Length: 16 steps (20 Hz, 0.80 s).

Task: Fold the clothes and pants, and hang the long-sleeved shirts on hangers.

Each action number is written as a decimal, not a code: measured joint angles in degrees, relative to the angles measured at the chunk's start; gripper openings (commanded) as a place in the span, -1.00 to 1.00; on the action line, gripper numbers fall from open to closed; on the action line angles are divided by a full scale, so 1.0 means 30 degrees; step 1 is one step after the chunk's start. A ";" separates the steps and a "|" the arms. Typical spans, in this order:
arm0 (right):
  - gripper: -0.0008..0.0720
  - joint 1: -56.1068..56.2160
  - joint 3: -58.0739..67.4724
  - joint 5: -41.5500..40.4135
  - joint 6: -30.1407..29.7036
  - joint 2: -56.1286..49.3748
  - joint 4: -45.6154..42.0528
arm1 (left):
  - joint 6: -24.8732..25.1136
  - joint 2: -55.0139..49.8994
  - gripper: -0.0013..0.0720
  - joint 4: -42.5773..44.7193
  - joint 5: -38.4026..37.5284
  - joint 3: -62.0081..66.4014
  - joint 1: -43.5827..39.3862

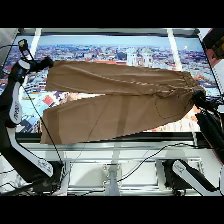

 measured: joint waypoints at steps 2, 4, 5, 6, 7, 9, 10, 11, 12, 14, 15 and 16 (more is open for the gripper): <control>-0.88 0.0007 0.0000 -0.0022 0.0007 -0.0022 -0.0015 | -0.0146 0.0882 -0.57 0.0444 -0.2433 0.0000 0.0743; -0.88 0.0015 0.0000 -0.0029 0.0007 -0.0022 -0.0058 | -0.0393 0.1931 -0.91 0.0940 -0.5195 0.0000 0.1690; -0.88 0.0022 0.0022 0.0000 0.0007 -0.0022 -0.0073 | -0.0721 0.2535 -0.91 0.1326 -0.6492 0.0000 0.2149; -0.88 0.0022 0.0058 0.0066 0.0007 -0.0015 -0.0073 | -0.1188 0.3206 -0.91 0.1887 -0.7708 0.0000 0.2594; -0.88 0.0022 0.0087 0.0189 0.0007 0.0022 -0.0095 | -0.1610 0.3985 -0.91 0.2820 -0.9063 -0.0007 0.3031; -0.88 0.0022 0.0124 0.0357 0.0007 0.0117 -0.0189 | -0.2164 0.5858 -0.90 0.4692 -1.1402 -0.0364 0.3774; -0.88 0.0022 0.0138 0.0357 0.0000 0.0138 -0.0233 | -0.2178 0.6841 -0.90 0.5282 -1.2211 -0.0801 0.4116; -0.88 0.0022 0.0153 0.0437 0.0000 0.0160 -0.0350 | -0.2222 0.7854 -0.90 0.5610 -1.2757 -0.1443 0.4466; -0.88 0.0022 0.0168 0.0459 -0.0007 0.0182 -0.0393 | -0.2208 0.8925 -0.81 0.5756 -1.3223 -0.2339 0.4830; -0.88 0.0022 0.0175 0.0510 -0.0255 0.0204 -0.0503 | -0.2106 1.0593 0.45 0.5807 -1.3828 -0.4495 0.5348; -0.88 0.0022 0.0175 0.0554 -0.0430 0.0204 -0.0539 | -0.2076 1.1183 0.50 0.5705 -1.4018 -0.5734 0.5515; -0.88 0.0022 0.0175 0.0554 -0.0561 0.0211 -0.0568 | -0.2055 1.1548 0.49 0.5340 -1.4149 -0.6929 0.5603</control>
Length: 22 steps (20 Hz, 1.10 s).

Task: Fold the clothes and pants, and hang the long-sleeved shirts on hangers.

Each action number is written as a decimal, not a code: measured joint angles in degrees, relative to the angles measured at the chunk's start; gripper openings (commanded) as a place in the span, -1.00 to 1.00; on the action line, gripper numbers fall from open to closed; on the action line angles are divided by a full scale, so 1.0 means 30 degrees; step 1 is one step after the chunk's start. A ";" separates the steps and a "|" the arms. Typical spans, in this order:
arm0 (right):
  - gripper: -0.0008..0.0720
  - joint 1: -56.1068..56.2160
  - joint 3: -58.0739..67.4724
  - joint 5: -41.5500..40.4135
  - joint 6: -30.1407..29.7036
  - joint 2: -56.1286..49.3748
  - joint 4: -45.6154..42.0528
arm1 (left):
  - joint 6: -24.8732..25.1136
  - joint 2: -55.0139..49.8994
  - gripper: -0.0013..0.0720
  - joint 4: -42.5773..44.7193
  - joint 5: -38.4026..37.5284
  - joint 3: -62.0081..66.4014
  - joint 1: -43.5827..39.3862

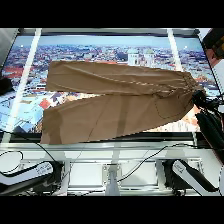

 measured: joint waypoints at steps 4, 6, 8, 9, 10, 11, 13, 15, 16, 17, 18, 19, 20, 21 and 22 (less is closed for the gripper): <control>-0.88 0.0000 0.0000 0.0015 -0.0306 0.0015 -0.0073 | 0.0087 0.0284 0.36 -0.2178 0.0911 -0.4962 0.0175; -0.88 0.0000 0.0000 0.0015 -0.0372 0.0015 -0.0102 | 0.0102 -0.0022 0.36 -0.2849 0.2084 -0.7002 0.0197; -0.88 0.0000 0.0000 0.0015 -0.0415 0.0015 -0.0131 | 0.0262 -0.0452 0.36 -0.3191 0.3155 -0.8415 0.0219; -0.88 0.0000 0.0000 0.0015 -0.0430 0.0015 -0.0138 | 0.0481 -0.0685 0.36 -0.3300 0.3548 -0.8859 0.0219; -0.88 0.0000 0.0000 0.0015 -0.0437 0.0015 -0.0138 | 0.0852 -0.0933 0.36 -0.3432 0.3861 -0.9209 0.0197; -0.88 0.0000 0.0000 0.0007 -0.0437 0.0015 -0.0146 | 0.1195 -0.1166 0.36 -0.3512 0.4175 -0.9442 0.0175; -0.88 0.0000 0.0000 0.0022 -0.0444 0.0015 -0.0146 | 0.1770 -0.1596 0.34 -0.3796 0.4779 -0.9719 0.0153; -0.88 0.0000 0.0000 0.0022 -0.0452 0.0015 -0.0138 | 0.2106 -0.2004 -0.38 -0.4277 0.5858 -0.9865 0.0117; -0.88 0.0000 0.0000 0.0022 -0.0452 0.0015 -0.0138 | 0.2222 -0.2193 -0.67 -0.4663 0.6659 -0.9923 0.0117; -0.88 0.0000 0.0000 0.0029 -0.0452 0.0015 -0.0131 | 0.2324 -0.2331 -0.88 -0.5166 0.7541 -0.9981 0.0109; -0.88 0.0000 0.0000 0.0051 -0.0452 0.0015 -0.0109 | 0.2433 -0.2419 -0.89 -0.5770 0.8415 -1.0018 0.0095; -0.88 0.0000 0.0000 0.0146 -0.0452 0.0015 -0.0087 | 0.2579 -0.2492 -0.90 -0.6528 0.9493 -1.0040 0.0087; -0.88 0.0000 0.0000 0.0240 -0.0452 0.0015 -0.0073 | 0.2769 -0.2543 -0.90 -0.7198 1.0469 -1.0040 0.0080; -0.88 0.0000 0.0000 0.0372 -0.0452 0.0015 -0.0066 | 0.2951 -0.2601 -0.90 -0.7883 1.1548 -1.0003 0.0080; -0.88 0.0000 0.0000 0.0532 -0.0452 0.0015 -0.0051 | 0.3140 -0.2645 -0.86 -0.8393 1.2458 -0.9879 0.0080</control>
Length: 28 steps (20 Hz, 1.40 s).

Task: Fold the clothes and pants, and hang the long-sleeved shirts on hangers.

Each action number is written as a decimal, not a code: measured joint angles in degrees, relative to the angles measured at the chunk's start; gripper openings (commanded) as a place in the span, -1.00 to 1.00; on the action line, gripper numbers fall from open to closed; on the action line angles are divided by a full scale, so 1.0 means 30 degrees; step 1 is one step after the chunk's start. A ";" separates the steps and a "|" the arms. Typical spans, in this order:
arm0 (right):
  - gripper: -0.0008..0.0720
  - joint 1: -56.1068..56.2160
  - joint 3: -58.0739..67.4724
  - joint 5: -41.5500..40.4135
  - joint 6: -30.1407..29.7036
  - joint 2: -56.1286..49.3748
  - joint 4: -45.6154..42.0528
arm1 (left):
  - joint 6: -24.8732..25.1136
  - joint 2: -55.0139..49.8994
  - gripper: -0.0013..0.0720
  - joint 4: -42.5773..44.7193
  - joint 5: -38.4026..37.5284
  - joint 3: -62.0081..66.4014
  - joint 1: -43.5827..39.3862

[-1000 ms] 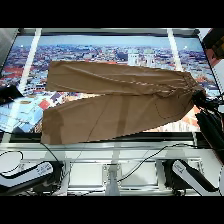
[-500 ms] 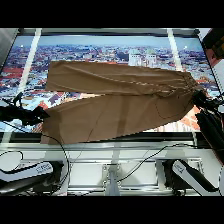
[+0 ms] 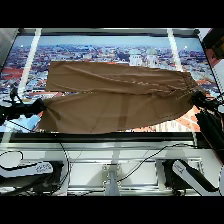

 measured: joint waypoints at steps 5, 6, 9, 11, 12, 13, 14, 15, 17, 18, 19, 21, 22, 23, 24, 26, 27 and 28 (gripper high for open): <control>-0.88 0.0000 0.0000 0.0532 0.0000 0.0000 0.0087 | 0.0313 0.0080 0.66 -0.1668 0.0124 0.1005 0.0109; -0.88 0.0007 0.0000 0.0641 0.0000 0.0000 0.0102 | 0.0313 0.0131 0.56 -0.1734 -0.0597 0.1129 0.0197; -0.88 0.0000 0.0000 0.0845 0.0000 0.0000 0.0117 | -0.0240 0.0612 0.52 -0.0962 -0.2914 0.1341 0.0736; -0.88 0.0000 0.0000 0.0925 0.0000 0.0000 0.0117 | -0.0925 0.1413 0.52 0.0284 -0.4080 0.1399 0.1326; -0.88 0.0000 0.0000 0.0918 0.0000 0.0000 0.0117 | -0.1304 0.2025 0.52 0.1209 -0.4699 0.1406 0.1698; -0.88 0.0007 0.0000 0.0911 -0.0007 0.0000 0.0109 | -0.1661 0.2747 0.52 0.2222 -0.5493 0.1341 0.2062; -0.88 0.0000 0.0000 0.0896 -0.0015 0.0000 0.0109 | -0.1960 0.3512 0.52 0.2994 -0.6251 0.1144 0.2361; -0.88 0.0000 0.0000 0.0874 -0.0022 0.0000 0.0102 | -0.2280 0.4408 0.52 0.3599 -0.7009 0.0758 0.2601; -0.88 0.0000 0.0000 0.0809 -0.0029 0.0000 0.0087 | -0.2521 0.6091 0.52 0.4452 -0.8102 -0.0539 0.2885; -0.88 0.0000 0.0000 0.0758 -0.0029 0.0000 0.0066 | -0.2681 0.6798 0.52 0.4758 -0.8313 -0.1392 0.2973; -0.88 0.0000 0.0000 0.0699 -0.0036 0.0000 0.0036 | -0.2747 0.7446 0.52 0.4969 -0.8517 -0.2412 0.3045; -0.88 0.0007 0.0000 0.0466 -0.0036 0.0000 -0.0022 | -0.2827 0.8291 0.52 0.5275 -0.8612 -0.4386 0.3118; -0.88 0.0000 0.0000 0.0372 -0.0044 0.0000 -0.0029 | -0.2878 0.8546 0.52 0.5348 -0.8218 -0.5260 0.3155; -0.88 0.0000 0.0000 0.0321 -0.0044 0.0000 -0.0051 | -0.2900 0.8728 0.52 0.5355 -0.7665 -0.5960 0.3162; -0.88 0.0000 0.0000 0.0262 -0.0044 0.0000 -0.0073 | -0.2900 0.8830 0.52 0.5348 -0.6921 -0.6513 0.3169; -0.88 0.0000 0.0000 0.0175 -0.0044 -0.0007 -0.0087 | -0.2958 0.8918 0.52 0.5173 -0.5268 -0.7249 0.3169; -0.88 0.0007 0.0000 0.0175 -0.0044 0.0000 -0.0102 | -0.2973 0.8867 0.52 0.4823 -0.4320 -0.7490 0.3169; -0.88 0.0000 0.0000 0.0102 -0.0044 0.0000 -0.0102 | -0.2965 0.8714 0.52 0.4503 -0.3468 -0.7643 0.3169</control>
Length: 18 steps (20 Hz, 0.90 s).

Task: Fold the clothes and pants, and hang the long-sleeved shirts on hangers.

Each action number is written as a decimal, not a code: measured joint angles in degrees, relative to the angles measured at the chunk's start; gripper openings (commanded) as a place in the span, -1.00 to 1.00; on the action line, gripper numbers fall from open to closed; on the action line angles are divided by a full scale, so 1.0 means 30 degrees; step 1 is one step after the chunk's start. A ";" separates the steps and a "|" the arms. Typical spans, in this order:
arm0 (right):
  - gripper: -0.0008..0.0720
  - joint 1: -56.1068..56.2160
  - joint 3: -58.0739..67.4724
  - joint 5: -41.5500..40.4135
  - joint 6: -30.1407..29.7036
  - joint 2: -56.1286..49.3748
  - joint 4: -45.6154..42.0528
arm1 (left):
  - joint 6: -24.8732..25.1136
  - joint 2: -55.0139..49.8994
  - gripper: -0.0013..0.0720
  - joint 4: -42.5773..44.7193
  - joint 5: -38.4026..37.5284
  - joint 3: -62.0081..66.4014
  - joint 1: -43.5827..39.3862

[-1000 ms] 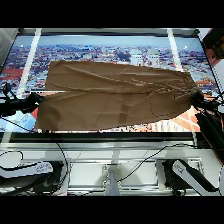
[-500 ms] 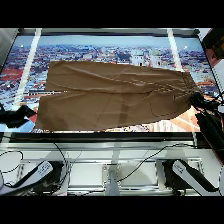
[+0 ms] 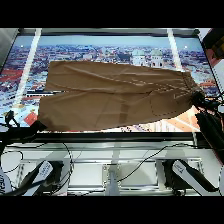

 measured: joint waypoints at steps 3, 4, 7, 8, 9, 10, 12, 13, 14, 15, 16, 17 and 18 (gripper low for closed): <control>-0.88 0.0007 0.0000 -0.0066 0.0000 0.0000 -0.0007 | 0.0131 -0.0860 0.29 -0.1770 0.2463 -0.0255 -0.0036; -0.88 0.0007 0.0000 -0.0066 0.0000 0.0000 -0.0015 | 0.0342 -0.1246 -0.13 -0.2412 0.3257 -0.0299 -0.0124; -0.88 0.0000 0.0000 -0.0080 0.0000 0.0000 -0.0015 | 0.1122 -0.2098 -0.73 -0.4131 0.4058 -0.0372 -0.0648; -0.88 0.0000 0.0007 -0.0058 0.0000 0.0000 -0.0022 | 0.1268 -0.2237 -0.89 -0.4401 0.4146 -0.0364 -0.0860; -0.88 0.0000 0.0022 0.0022 0.0000 0.0000 -0.0036 | 0.1486 -0.2273 -0.89 -0.4597 0.4124 -0.0306 -0.1027; -0.88 0.0000 0.0022 0.0131 0.0000 0.0058 -0.0080 | 0.1566 -0.2229 -0.89 -0.4736 0.4102 -0.0219 -0.1144; -0.89 0.0000 0.0189 0.0729 0.0000 0.0291 -0.0364 | 0.1741 -0.1814 -0.90 -0.4750 0.3810 0.0197 -0.1282; -0.89 0.0000 0.0488 0.1282 0.0000 0.0459 -0.0627 | 0.1749 -0.1494 -0.90 -0.4932 0.3905 0.0612 -0.1311; -0.89 0.0000 0.0896 0.2018 0.0000 0.0590 -0.0896 | 0.1807 -0.1122 -0.90 -0.5238 0.4073 0.1188 -0.1348; -0.89 0.0007 0.1494 0.3038 0.0000 0.0692 -0.1253 | 0.1821 -0.0852 -0.91 -0.5217 0.3789 0.1792 -0.1370; -0.89 0.0007 0.2171 0.4175 0.0000 0.0758 -0.1523 | 0.1872 -0.0583 -0.91 -0.5304 0.3621 0.2659 -0.1392; -0.89 0.0007 0.2965 0.5406 0.0000 0.0816 -0.1836 | 0.1814 -0.0430 -0.91 -0.5297 0.3293 0.3563 -0.1406; -0.89 0.0007 0.3825 0.6783 -0.0044 0.0860 -0.2157 | 0.1515 -0.0350 -0.91 -0.4940 0.2681 0.4641 -0.1406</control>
